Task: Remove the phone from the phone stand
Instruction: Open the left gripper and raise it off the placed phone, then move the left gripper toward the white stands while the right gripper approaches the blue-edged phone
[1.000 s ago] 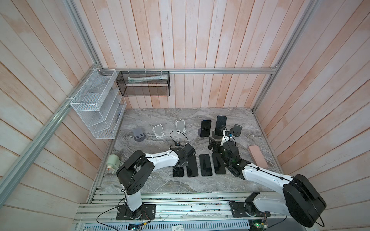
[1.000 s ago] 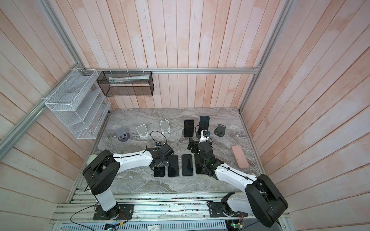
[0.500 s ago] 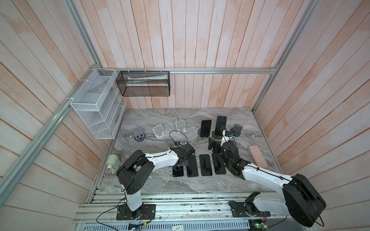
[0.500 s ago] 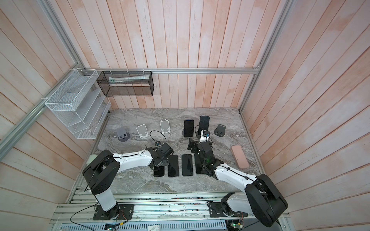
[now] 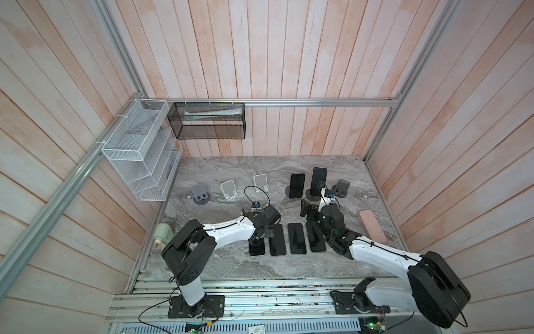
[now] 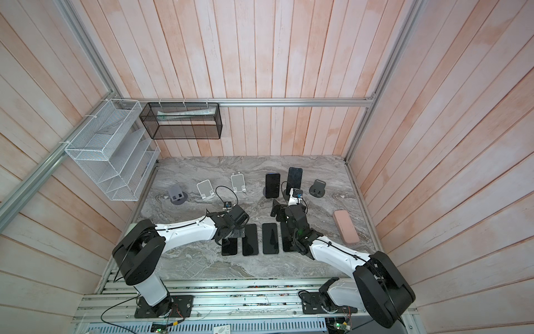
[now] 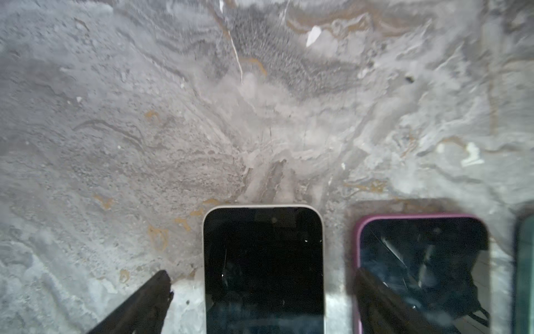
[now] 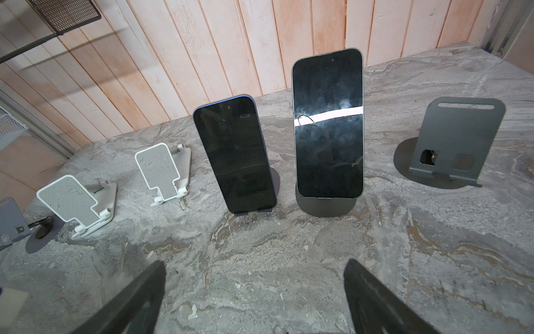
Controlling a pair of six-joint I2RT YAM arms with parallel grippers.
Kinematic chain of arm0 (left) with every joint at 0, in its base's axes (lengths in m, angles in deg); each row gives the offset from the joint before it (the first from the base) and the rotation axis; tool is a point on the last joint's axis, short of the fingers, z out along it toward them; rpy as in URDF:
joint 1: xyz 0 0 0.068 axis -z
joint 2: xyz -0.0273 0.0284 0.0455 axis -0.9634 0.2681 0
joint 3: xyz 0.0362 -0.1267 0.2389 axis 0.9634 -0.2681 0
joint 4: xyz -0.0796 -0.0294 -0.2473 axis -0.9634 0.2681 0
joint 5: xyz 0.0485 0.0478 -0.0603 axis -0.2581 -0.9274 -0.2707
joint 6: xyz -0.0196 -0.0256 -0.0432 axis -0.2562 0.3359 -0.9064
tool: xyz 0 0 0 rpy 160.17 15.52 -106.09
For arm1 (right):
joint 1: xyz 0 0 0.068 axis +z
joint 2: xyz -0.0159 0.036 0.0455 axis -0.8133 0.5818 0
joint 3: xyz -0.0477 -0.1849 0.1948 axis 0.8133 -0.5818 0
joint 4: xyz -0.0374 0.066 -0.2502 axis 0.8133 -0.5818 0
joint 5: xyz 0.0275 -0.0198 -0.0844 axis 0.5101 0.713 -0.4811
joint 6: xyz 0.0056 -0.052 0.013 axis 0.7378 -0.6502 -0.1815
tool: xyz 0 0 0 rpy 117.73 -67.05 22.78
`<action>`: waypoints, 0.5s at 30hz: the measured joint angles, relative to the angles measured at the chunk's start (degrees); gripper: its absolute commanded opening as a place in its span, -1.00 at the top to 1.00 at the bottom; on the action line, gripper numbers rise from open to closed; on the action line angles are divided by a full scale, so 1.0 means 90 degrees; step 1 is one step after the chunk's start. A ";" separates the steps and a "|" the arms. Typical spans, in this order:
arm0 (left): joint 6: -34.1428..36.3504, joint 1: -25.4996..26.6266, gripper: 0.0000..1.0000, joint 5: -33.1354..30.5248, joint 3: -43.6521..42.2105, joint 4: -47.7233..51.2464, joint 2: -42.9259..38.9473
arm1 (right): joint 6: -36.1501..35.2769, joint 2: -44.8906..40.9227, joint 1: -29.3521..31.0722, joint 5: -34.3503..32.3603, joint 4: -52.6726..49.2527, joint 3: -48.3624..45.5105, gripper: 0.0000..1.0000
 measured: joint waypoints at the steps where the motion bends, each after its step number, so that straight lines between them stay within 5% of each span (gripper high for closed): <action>1: 0.0109 0.0000 -1.00 -0.0012 0.0000 -0.0024 -0.0163 | 0.0000 0.0000 0.0000 0.0000 -0.0005 0.0000 -0.93; 9: 0.1564 0.0000 -1.00 -0.0291 0.0019 -0.0981 -0.2021 | -0.0002 0.0000 0.0000 -0.0078 0.0000 0.0000 -0.93; 15: 0.3191 -0.0002 -1.00 -0.0454 -0.0002 -0.3259 -0.3138 | -0.0204 0.0000 0.0000 -0.0100 0.0005 0.0000 -0.93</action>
